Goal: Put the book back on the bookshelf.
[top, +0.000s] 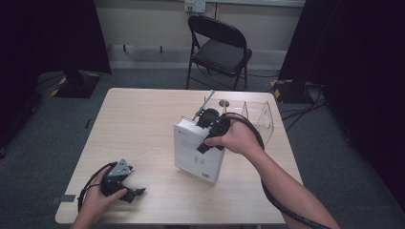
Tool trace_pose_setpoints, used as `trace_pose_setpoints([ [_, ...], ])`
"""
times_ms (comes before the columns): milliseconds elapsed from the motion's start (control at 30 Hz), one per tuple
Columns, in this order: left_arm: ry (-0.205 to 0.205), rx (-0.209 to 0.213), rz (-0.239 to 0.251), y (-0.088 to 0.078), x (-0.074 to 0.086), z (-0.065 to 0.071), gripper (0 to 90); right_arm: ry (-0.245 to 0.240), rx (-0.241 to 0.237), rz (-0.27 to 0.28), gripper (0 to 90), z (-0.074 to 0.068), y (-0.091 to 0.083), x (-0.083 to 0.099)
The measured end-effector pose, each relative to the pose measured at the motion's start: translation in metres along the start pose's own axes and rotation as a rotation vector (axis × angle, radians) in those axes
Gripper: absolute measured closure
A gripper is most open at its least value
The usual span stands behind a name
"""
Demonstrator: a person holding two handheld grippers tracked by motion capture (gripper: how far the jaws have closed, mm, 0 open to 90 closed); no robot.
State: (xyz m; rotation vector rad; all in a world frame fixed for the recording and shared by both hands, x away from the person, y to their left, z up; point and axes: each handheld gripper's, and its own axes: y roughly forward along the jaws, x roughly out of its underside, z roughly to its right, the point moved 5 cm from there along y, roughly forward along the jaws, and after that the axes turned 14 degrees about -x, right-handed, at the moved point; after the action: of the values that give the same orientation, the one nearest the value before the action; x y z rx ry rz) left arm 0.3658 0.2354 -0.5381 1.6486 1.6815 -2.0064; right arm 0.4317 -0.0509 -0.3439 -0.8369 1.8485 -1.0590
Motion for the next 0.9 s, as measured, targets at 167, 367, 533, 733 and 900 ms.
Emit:
trace_pose_setpoints([
  [167,0.006,-0.003,0.001,0.000,0.000,-0.001,0.0,0.005,0.014,-0.005,52.4,0.001,-0.006,0.006],
  [367,0.006,-0.003,0.001,0.000,0.000,-0.001,0.0,0.029,0.015,0.003,52.4,0.003,-0.011,0.013],
  [533,0.006,-0.002,0.000,0.000,-0.001,-0.001,0.0,0.038,0.014,0.004,52.4,0.004,-0.015,0.020],
  [733,0.008,-0.007,0.001,0.001,-0.001,-0.002,0.0,0.056,0.019,0.016,52.4,0.005,-0.019,0.027],
  [900,0.009,-0.007,0.002,0.001,-0.001,-0.002,0.0,0.059,0.025,0.016,52.4,0.006,-0.021,0.031],
])
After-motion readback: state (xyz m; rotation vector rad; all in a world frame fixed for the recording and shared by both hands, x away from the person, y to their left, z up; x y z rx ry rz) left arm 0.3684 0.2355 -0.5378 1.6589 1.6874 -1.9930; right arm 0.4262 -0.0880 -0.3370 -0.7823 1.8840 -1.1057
